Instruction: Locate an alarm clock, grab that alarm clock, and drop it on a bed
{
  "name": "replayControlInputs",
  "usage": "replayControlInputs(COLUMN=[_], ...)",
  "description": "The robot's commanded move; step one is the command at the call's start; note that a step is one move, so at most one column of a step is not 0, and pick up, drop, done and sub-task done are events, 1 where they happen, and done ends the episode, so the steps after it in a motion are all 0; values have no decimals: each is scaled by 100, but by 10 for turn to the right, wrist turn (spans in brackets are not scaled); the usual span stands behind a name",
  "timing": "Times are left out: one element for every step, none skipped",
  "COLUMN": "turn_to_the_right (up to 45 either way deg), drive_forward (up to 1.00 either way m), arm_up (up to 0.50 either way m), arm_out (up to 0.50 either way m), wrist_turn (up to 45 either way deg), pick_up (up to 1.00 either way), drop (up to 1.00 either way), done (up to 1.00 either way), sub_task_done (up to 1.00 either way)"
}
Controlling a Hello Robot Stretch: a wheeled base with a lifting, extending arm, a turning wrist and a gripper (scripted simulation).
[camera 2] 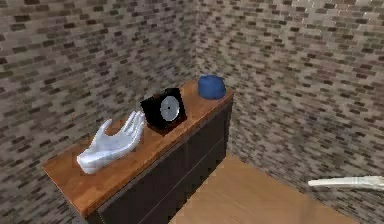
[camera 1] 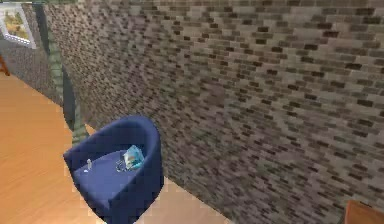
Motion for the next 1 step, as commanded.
replayControlInputs(turn_to_the_right=[450], drive_forward=[0], arm_up=[0], arm_out=[0], wrist_turn=[0], pick_up=[0], drop=[0], done=[0], sub_task_done=[0])
